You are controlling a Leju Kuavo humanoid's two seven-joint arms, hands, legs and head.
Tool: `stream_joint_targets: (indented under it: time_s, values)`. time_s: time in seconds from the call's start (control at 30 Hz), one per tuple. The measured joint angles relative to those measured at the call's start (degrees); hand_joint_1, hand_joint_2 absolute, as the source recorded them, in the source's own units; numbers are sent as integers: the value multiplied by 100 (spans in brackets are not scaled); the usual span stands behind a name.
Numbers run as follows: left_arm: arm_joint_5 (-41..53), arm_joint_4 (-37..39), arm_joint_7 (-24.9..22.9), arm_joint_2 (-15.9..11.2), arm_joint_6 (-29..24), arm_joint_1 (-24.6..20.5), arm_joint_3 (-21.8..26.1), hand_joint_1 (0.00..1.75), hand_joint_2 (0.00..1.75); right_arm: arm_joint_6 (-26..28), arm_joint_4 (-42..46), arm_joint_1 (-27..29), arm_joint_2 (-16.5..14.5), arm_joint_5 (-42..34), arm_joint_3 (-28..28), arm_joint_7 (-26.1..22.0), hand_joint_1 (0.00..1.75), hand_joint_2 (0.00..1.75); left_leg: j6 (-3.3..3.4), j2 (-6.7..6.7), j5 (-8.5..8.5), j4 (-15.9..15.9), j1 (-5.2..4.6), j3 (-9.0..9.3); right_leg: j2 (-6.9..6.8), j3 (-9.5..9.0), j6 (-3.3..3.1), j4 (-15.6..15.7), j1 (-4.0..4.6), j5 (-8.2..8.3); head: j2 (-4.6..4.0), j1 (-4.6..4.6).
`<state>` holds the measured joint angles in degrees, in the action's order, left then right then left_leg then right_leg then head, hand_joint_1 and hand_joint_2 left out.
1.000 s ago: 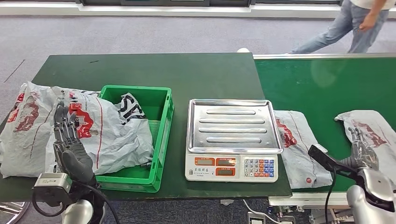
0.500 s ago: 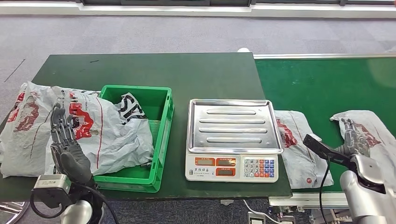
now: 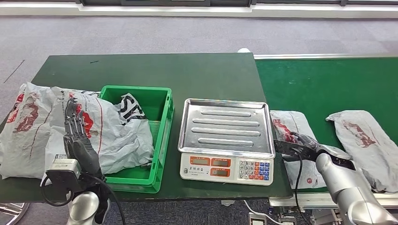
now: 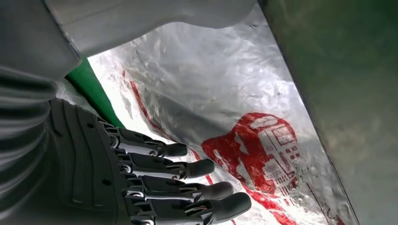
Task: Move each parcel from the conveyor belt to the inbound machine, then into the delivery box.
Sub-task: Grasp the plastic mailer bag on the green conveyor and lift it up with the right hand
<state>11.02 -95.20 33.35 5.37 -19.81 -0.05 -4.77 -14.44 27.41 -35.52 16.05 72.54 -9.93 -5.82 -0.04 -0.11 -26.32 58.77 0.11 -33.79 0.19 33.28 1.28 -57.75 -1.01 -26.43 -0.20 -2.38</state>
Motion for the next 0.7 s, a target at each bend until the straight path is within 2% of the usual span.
stream_joint_targets:
  time_s: [0.4, 0.7]
  values:
    - [24, 121, -15, -23, 14, 0, -68, 0, 0, -98, -30, 137, 190, -89, -565, 86, 0, 175, 8, -4, 6, 3, -8, -11, -5, 7, 7, 2, -6, 7, 0, 0]
    - [20, 210, -85, -55, 34, -77, -101, 0, 0, -115, -33, 225, 282, -616, -886, 263, 0, 175, 8, -7, 5, 2, -8, -15, -8, 8, 7, 2, -7, 6, 0, 0]
